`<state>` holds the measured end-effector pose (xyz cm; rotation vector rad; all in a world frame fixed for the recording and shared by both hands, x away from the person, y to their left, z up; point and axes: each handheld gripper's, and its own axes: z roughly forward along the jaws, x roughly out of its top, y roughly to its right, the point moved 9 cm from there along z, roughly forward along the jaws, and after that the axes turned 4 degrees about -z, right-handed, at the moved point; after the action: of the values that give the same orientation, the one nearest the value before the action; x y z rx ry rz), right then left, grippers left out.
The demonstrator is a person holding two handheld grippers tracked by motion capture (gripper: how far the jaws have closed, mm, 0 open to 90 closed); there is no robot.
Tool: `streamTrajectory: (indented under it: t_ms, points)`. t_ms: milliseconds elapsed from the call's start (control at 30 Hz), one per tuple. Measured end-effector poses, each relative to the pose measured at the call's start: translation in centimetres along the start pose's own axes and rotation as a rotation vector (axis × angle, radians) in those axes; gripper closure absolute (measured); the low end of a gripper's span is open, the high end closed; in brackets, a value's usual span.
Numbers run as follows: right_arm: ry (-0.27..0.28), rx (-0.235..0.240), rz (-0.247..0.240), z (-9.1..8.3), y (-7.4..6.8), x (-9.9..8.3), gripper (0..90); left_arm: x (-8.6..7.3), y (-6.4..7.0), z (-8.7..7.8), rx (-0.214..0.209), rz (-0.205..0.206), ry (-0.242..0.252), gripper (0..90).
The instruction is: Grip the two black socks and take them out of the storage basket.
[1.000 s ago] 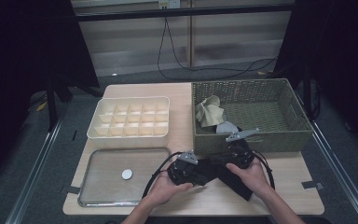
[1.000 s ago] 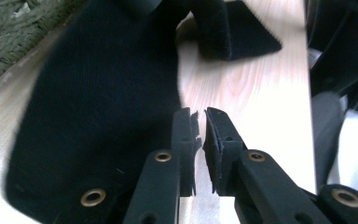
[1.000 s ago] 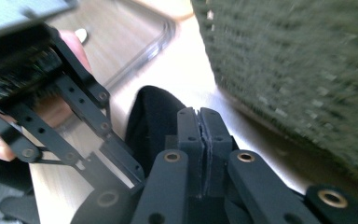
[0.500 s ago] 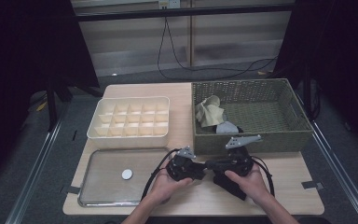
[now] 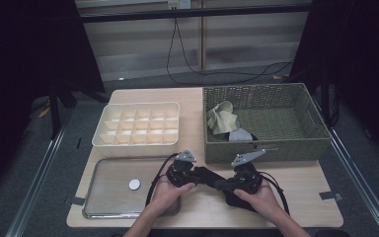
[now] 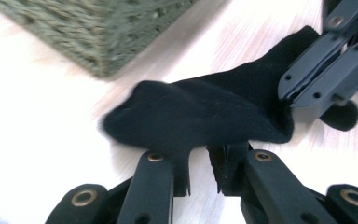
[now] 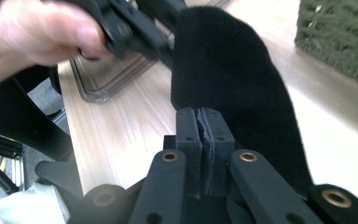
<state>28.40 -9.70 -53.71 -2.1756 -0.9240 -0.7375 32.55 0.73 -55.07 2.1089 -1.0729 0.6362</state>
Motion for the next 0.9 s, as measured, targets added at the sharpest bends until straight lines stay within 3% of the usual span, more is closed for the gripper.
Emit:
streamTrajectory:
  t_ms: [133, 300, 467, 567, 733, 900]
  points:
    - [-0.033, 0.011, -0.007, 0.4, -0.2, -0.6, 82.8, 0.2, -0.3, -1.3, 0.016, -0.017, 0.035, 77.9]
    - [-0.047, 0.007, -0.001, -0.4, -0.3, -1.2, 79.8, -0.2, 0.2, -2.1, 0.024, 0.008, 0.016, 76.5]
    - [-0.031, -0.004, 0.004, -1.2, -0.4, -1.2, 76.0, -0.5, -0.3, -3.4, 0.039, 0.002, 0.034, 75.8]
    - [-0.018, -0.037, 0.013, -2.2, -0.1, -1.5, 75.1, -0.5, -0.6, -3.9, 0.042, -0.016, 0.047, 75.4]
    - [-0.013, -0.065, 0.044, -3.6, 0.7, -2.8, 75.2, 0.1, -0.6, -4.2, 0.036, -0.021, 0.083, 75.4]
    - [-0.019, -0.089, 0.068, -4.7, 1.2, -4.2, 75.3, 0.4, -0.6, -2.8, 0.028, 0.004, 0.045, 75.5]
